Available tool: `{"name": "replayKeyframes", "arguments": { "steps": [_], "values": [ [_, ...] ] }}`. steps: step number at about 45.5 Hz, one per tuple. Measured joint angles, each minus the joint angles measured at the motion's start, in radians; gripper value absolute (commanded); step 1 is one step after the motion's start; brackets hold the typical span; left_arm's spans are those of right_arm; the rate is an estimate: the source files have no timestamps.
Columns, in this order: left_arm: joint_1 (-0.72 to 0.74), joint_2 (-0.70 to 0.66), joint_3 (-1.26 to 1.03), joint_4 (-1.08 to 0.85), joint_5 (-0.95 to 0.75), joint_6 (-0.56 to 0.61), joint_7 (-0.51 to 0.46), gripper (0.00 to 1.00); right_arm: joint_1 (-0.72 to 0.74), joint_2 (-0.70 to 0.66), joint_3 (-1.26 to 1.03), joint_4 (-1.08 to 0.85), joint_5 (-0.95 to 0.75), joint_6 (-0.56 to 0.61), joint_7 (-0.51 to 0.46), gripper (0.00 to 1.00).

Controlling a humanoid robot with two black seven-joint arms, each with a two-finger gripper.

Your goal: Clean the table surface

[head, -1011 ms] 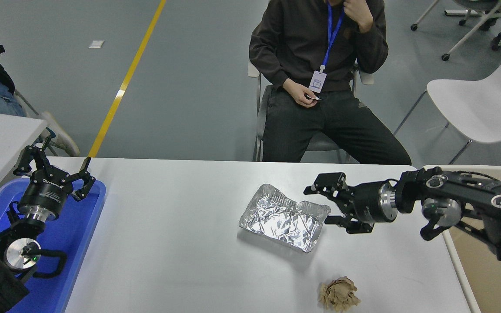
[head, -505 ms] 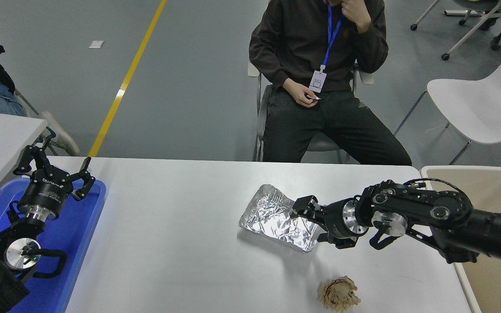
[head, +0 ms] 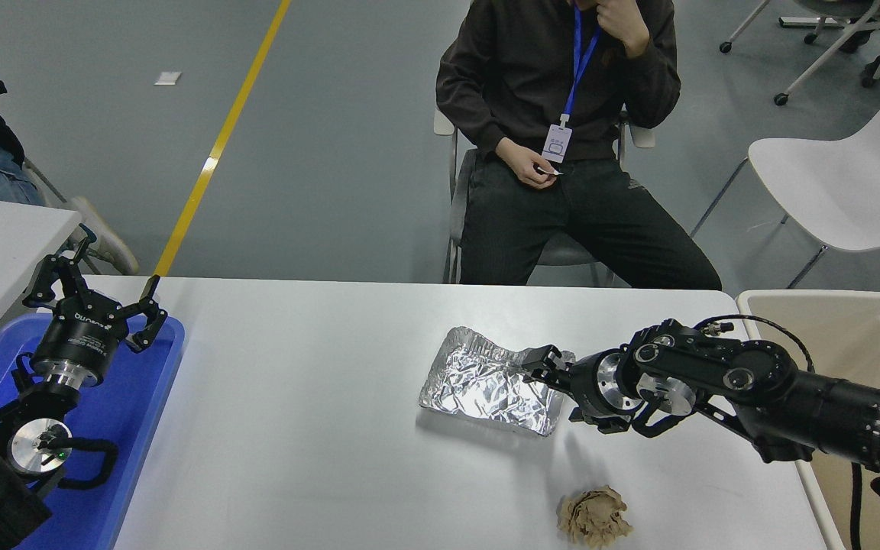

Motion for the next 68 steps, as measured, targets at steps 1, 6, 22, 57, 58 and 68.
{"name": "replayKeyframes", "arguments": {
  "steps": [1, 6, 22, 57, 58, 68],
  "values": [
    [0.000, 0.000, 0.000, 0.000, 0.000, 0.000, 0.000, 1.00, 0.000, 0.000, 0.000, -0.001, -0.001, 0.000, 0.000, 0.93],
    [0.000, 0.000, 0.000, 0.000, 0.000, 0.000, 0.000, 1.00, -0.006, 0.003, 0.002, -0.008, -0.011, 0.003, 0.000, 0.96],
    [0.000, 0.000, 0.000, 0.000, 0.000, 0.000, 0.000, 1.00, -0.025, 0.028, 0.011, -0.031, -0.026, -0.003, 0.005, 0.55],
    [0.000, 0.000, 0.000, 0.000, 0.000, 0.000, 0.000, 1.00, -0.038, 0.029, 0.068, -0.027, -0.059, 0.003, 0.022, 0.00],
    [0.000, 0.000, 0.000, 0.000, 0.000, 0.000, 0.000, 1.00, -0.038, 0.027, 0.070, -0.025, -0.059, 0.003, 0.023, 0.00],
    [0.000, 0.000, 0.000, 0.000, 0.000, 0.000, 0.000, 1.00, -0.019, -0.040, 0.096, 0.041, -0.052, 0.011, 0.029, 0.00]
  ]
}}
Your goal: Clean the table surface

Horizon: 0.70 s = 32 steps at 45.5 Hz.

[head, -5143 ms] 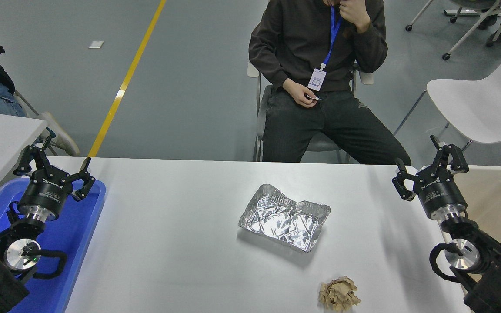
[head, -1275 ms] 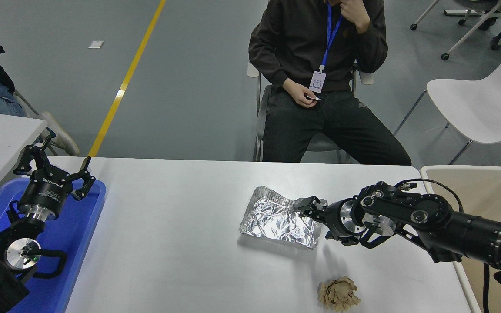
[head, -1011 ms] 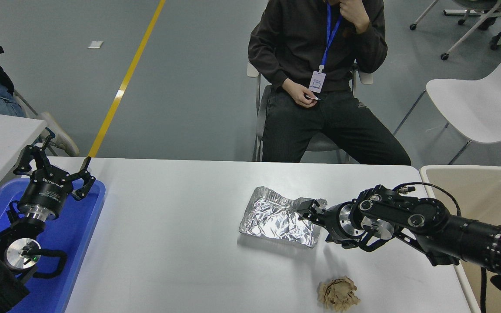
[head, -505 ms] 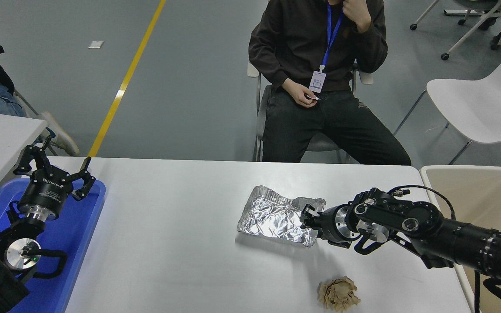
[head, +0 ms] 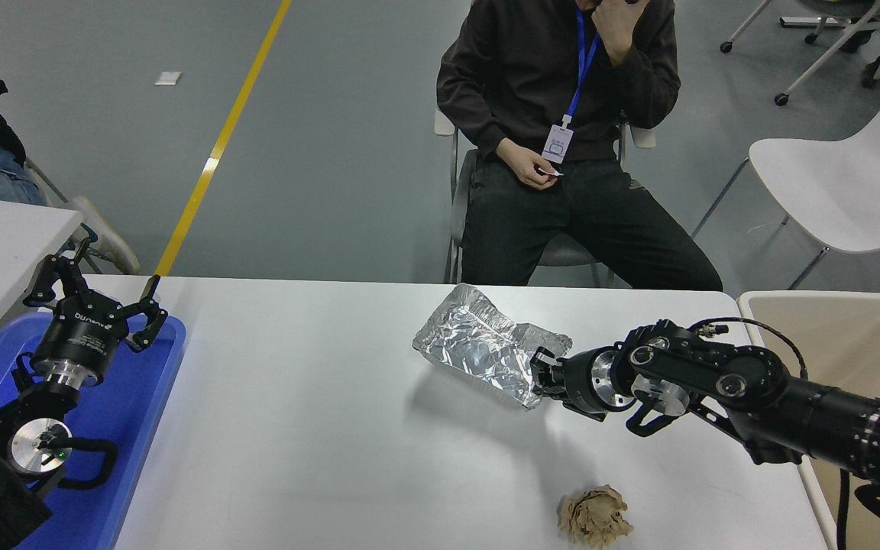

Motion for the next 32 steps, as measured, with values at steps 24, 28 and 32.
{"name": "replayKeyframes", "arguments": {
  "steps": [24, 28, 32],
  "values": [
    [0.001, 0.000, 0.000, 0.000, 0.000, 0.000, 0.000, 1.00, 0.122, -0.320, -0.003, 0.302, 0.007, 0.072, -0.001, 0.00],
    [0.001, 0.000, 0.000, 0.000, 0.000, 0.000, 0.000, 1.00, 0.150, -0.375, -0.018, 0.352, 0.007, 0.081, -0.002, 0.00],
    [0.001, 0.000, 0.000, 0.000, 0.000, 0.000, 0.000, 1.00, 0.178, -0.430, -0.034, 0.403, 0.008, 0.088, -0.003, 0.00]
  ]
}}
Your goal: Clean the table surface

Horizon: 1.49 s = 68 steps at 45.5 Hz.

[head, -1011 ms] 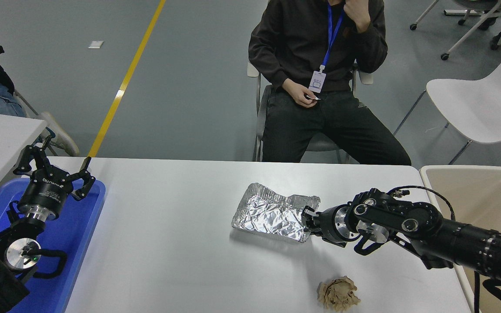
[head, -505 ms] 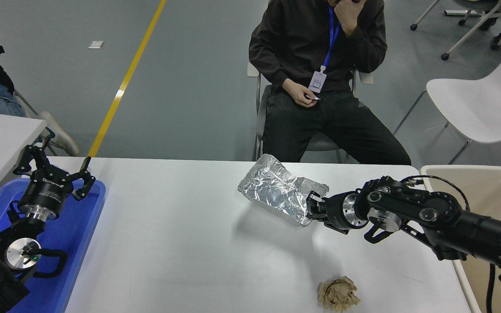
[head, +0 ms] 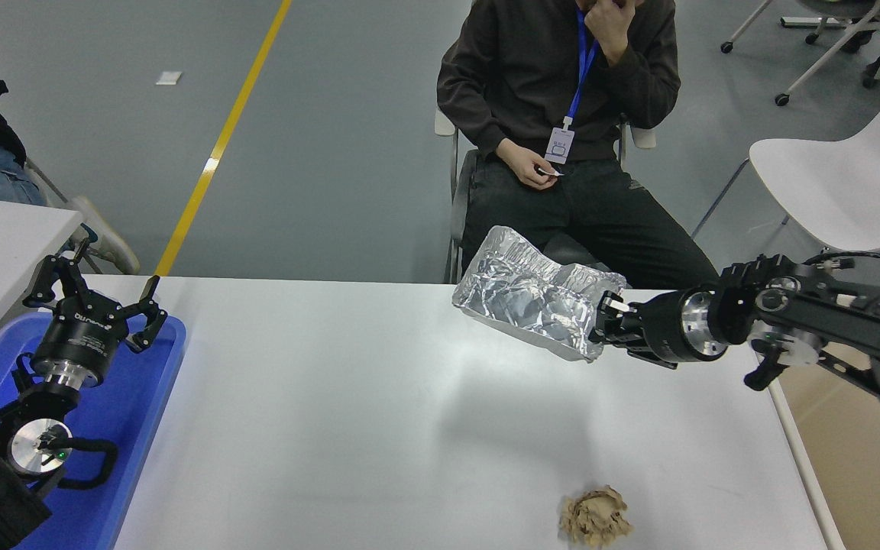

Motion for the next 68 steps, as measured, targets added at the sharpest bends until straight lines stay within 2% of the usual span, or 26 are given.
{"name": "replayKeyframes", "arguments": {
  "steps": [21, 48, 68],
  "values": [
    [0.000, 0.000, 0.001, 0.000, 0.000, 0.000, 0.000, 1.00, 0.089, -0.233, -0.029, 0.133, 0.001, 0.063, -0.004, 0.00],
    [0.001, 0.000, 0.001, 0.000, 0.000, 0.000, 0.000, 1.00, 0.068, -0.525, -0.025, 0.158, 0.001, 0.107, 0.011, 0.00],
    [0.001, 0.000, 0.001, 0.000, -0.001, 0.000, 0.000, 1.00, -0.012, -0.720, -0.032, 0.119, 0.004, 0.108, 0.110, 0.00]
  ]
}}
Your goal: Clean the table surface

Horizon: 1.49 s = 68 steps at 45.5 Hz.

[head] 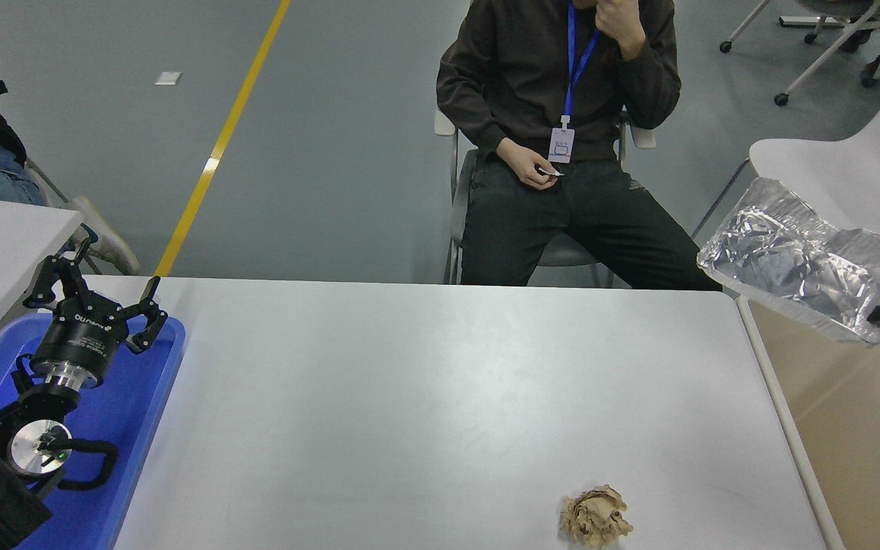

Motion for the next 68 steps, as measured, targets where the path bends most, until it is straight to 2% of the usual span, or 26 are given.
{"name": "replayKeyframes", "arguments": {
  "steps": [19, 44, 68],
  "values": [
    [0.000, 0.000, 0.000, 0.000, 0.000, 0.000, 0.000, 1.00, -0.173, 0.027, -0.002, -0.183, 0.061, -0.038, 0.096, 0.00],
    [0.000, 0.000, 0.000, 0.000, 0.000, 0.000, 0.000, 1.00, -0.387, 0.284, 0.013, -0.465, 0.209, -0.181, 0.119, 0.00],
    [0.000, 0.000, 0.000, 0.000, 0.000, 0.000, 0.000, 1.00, -0.491, 0.553, 0.020, -0.787, 0.258, -0.261, 0.121, 0.00]
  ]
}}
